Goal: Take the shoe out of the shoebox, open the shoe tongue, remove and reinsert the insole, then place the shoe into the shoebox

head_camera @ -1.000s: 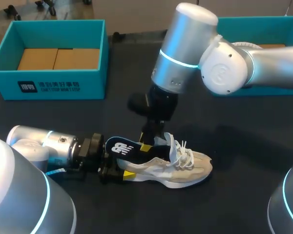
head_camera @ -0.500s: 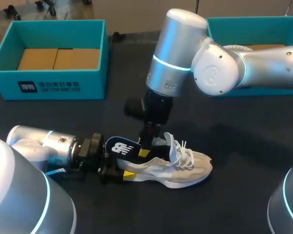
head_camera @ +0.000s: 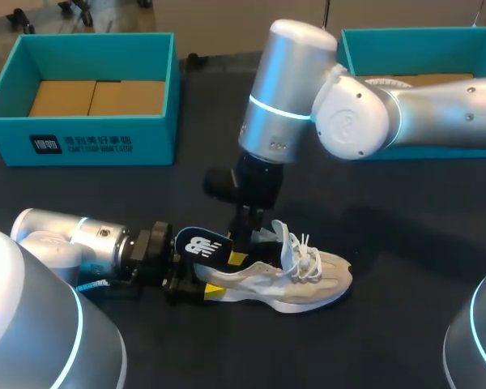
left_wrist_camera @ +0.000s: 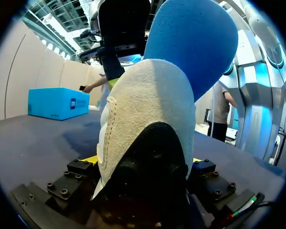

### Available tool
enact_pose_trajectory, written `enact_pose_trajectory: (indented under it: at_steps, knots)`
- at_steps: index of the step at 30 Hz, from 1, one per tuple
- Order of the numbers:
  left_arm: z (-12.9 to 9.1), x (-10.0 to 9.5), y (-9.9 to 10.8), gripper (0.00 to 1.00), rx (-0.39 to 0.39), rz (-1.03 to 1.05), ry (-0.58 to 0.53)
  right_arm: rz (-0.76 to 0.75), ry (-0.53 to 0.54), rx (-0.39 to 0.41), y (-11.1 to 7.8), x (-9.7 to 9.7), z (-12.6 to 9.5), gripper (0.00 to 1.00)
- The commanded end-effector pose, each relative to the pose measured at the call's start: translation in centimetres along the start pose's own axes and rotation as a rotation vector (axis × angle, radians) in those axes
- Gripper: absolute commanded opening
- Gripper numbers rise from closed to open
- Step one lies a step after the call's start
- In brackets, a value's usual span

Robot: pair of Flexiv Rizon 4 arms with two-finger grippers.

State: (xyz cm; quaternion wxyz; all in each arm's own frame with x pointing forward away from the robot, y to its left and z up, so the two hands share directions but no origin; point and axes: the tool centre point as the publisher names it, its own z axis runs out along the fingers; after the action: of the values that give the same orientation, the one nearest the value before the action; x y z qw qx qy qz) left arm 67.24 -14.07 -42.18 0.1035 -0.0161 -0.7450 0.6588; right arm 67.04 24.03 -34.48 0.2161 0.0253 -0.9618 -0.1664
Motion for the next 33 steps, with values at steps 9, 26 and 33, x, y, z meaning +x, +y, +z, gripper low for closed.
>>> enact_pose_trajectory:
  at_steps: [9,26,33]
  knots:
    - [-0.1,-0.1,0.4,0.0,0.0,0.0,-0.004,-0.009,0.026,-0.013,-0.2,-0.1,0.6,0.26]
    - [-0.1,-0.1,0.4,0.0,0.0,0.0,-0.004,-0.142,0.004,-0.061,1.7,1.0,-1.3,0.0]
    - [-0.1,-0.1,0.4,0.0,0.0,0.0,-0.004,-0.142,0.004,-0.061,1.7,1.0,-1.3,0.0]
